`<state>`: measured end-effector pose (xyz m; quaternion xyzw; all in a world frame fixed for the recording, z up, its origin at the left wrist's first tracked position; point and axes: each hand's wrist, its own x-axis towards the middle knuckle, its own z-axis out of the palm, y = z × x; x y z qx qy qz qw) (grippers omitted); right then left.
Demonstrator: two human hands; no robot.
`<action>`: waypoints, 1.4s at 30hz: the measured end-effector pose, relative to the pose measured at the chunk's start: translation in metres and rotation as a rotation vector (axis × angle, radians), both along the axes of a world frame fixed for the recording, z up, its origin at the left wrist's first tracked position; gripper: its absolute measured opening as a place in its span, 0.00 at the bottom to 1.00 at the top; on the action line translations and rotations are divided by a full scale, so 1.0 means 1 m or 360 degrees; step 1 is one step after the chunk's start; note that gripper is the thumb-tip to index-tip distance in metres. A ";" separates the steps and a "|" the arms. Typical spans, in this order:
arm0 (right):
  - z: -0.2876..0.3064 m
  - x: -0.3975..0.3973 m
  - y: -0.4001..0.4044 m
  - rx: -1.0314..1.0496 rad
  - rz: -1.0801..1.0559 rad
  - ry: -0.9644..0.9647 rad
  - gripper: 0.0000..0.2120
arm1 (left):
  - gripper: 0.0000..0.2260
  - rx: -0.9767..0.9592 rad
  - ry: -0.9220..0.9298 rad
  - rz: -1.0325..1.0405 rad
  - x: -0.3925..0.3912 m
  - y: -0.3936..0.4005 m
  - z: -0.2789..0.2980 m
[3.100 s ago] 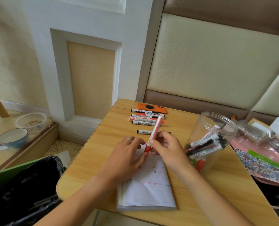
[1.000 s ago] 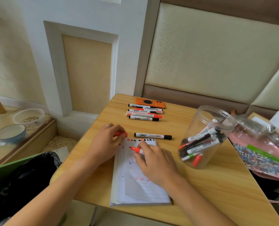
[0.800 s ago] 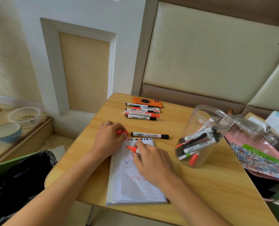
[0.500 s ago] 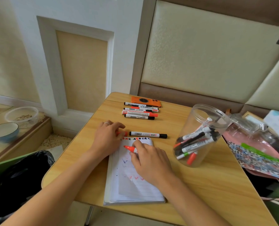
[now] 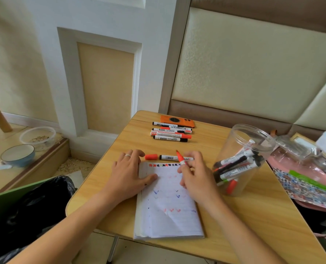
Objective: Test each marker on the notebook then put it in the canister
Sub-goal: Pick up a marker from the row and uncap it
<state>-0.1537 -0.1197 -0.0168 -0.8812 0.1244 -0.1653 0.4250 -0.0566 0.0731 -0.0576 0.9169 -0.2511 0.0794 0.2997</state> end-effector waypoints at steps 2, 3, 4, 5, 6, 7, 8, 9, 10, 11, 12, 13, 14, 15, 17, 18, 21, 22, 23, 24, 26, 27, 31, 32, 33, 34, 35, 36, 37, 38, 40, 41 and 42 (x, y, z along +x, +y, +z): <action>0.004 0.000 -0.002 0.0214 0.0000 -0.0079 0.14 | 0.30 0.0001 0.0027 -0.0033 -0.003 0.002 0.001; 0.007 0.000 -0.002 0.0298 -0.0003 -0.0118 0.14 | 0.30 0.0011 0.0026 -0.0047 -0.005 0.003 0.000; 0.010 0.000 -0.002 0.0398 -0.0006 -0.0142 0.12 | 0.30 0.0024 0.0013 -0.0061 -0.008 0.003 -0.001; 0.013 0.001 -0.002 0.0555 -0.0007 -0.0151 0.10 | 0.29 0.0041 0.0000 -0.0076 -0.011 0.003 -0.002; 0.014 0.002 0.000 0.0771 0.0005 -0.0146 0.11 | 0.29 0.0063 -0.0011 -0.0093 -0.013 0.002 -0.003; 0.016 0.003 0.002 0.1021 0.0024 -0.0126 0.14 | 0.28 0.0102 -0.0010 -0.0108 -0.015 0.002 -0.004; 0.016 0.005 0.003 0.1251 0.0054 -0.0101 0.17 | 0.29 0.0146 -0.0007 -0.0118 -0.015 0.002 -0.004; 0.016 0.006 0.004 0.1414 0.0098 -0.0080 0.18 | 0.30 0.0181 -0.0003 -0.0122 -0.015 0.003 -0.004; 0.015 0.007 0.006 0.1487 0.0156 -0.0064 0.18 | 0.30 0.0191 0.0004 -0.0128 -0.015 0.004 -0.004; 0.013 0.008 0.008 0.1465 0.0212 -0.0052 0.17 | 0.31 0.0183 0.0020 -0.0136 -0.014 0.005 -0.003; 0.011 0.009 0.010 0.1378 0.0259 -0.0043 0.15 | 0.31 0.0169 0.0036 -0.0153 -0.012 0.006 -0.003; 0.009 0.010 0.013 0.1270 0.0285 -0.0038 0.13 | 0.31 0.0163 0.0044 -0.0174 -0.011 0.007 -0.003; 0.007 0.012 0.016 0.1184 0.0295 -0.0036 0.11 | 0.32 0.0164 0.0045 -0.0195 -0.009 0.008 -0.003; 0.006 0.013 0.019 0.1128 0.0294 -0.0035 0.09 | 0.31 0.0173 0.0046 -0.0208 -0.008 0.009 -0.002; 0.005 0.015 0.025 0.1047 0.0284 -0.0029 0.07 | 0.28 0.0184 0.0035 -0.0211 -0.006 0.012 -0.002; 0.004 0.017 0.027 0.1000 0.0273 -0.0021 0.08 | 0.27 0.0202 0.0016 -0.0206 -0.006 0.012 -0.003; 0.001 0.019 0.031 0.0851 0.0260 0.0034 0.10 | 0.29 0.0295 -0.0072 -0.0186 -0.007 0.014 -0.004; 0.001 0.020 0.032 0.0823 0.0248 0.0047 0.09 | 0.30 0.0301 -0.0088 -0.0182 -0.008 0.015 -0.005; 0.001 0.021 0.033 0.0809 0.0231 0.0052 0.07 | 0.30 0.0300 -0.0098 -0.0178 -0.008 0.015 -0.005; 0.001 0.021 0.033 0.0800 0.0212 0.0051 0.06 | 0.29 0.0298 -0.0107 -0.0175 -0.009 0.015 -0.005; 0.000 0.022 0.033 0.0758 0.0181 0.0042 0.05 | 0.29 0.0305 -0.0118 -0.0172 -0.010 0.016 -0.005; 0.000 0.023 0.032 0.0729 0.0172 0.0042 0.05 | 0.29 0.0310 -0.0122 -0.0172 -0.010 0.016 -0.005; -0.006 0.023 0.034 0.0656 0.0125 0.0085 0.06 | 0.24 0.0278 -0.0128 -0.0191 -0.012 0.016 -0.003; -0.007 0.023 0.034 0.0629 0.0111 0.0099 0.05 | 0.23 0.0271 -0.0131 -0.0196 -0.012 0.017 -0.002; -0.007 0.022 0.034 0.0601 0.0104 0.0111 0.05 | 0.22 0.0273 -0.0131 -0.0202 -0.013 0.017 -0.002; -0.008 0.022 0.034 0.0576 0.0105 0.0122 0.05 | 0.22 0.0279 -0.0130 -0.0209 -0.014 0.017 -0.001; -0.009 0.021 0.035 0.0559 0.0111 0.0130 0.04 | 0.21 0.0284 -0.0127 -0.0213 -0.014 0.017 0.000; -0.009 0.021 0.035 0.0551 0.0118 0.0135 0.05 | 0.21 0.0288 -0.0125 -0.0214 -0.014 0.017 0.000; -0.010 0.021 0.035 0.0549 0.0124 0.0134 0.05 | 0.21 0.0293 -0.0124 -0.0212 -0.015 0.017 0.000; -0.010 0.021 0.036 0.0549 0.0128 0.0132 0.05 | 0.21 0.0295 -0.0124 -0.0209 -0.015 0.017 0.000; -0.011 0.021 0.037 0.0540 0.0132 0.0127 0.05 | 0.21 0.0294 -0.0129 -0.0205 -0.015 0.017 0.000; -0.011 0.021 0.037 0.0537 0.0133 0.0122 0.06 | 0.21 0.0292 -0.0133 -0.0205 -0.016 0.017 -0.001; -0.011 0.022 0.037 0.0536 0.0134 0.0116 0.06 | 0.21 0.0287 -0.0137 -0.0206 -0.016 0.017 -0.001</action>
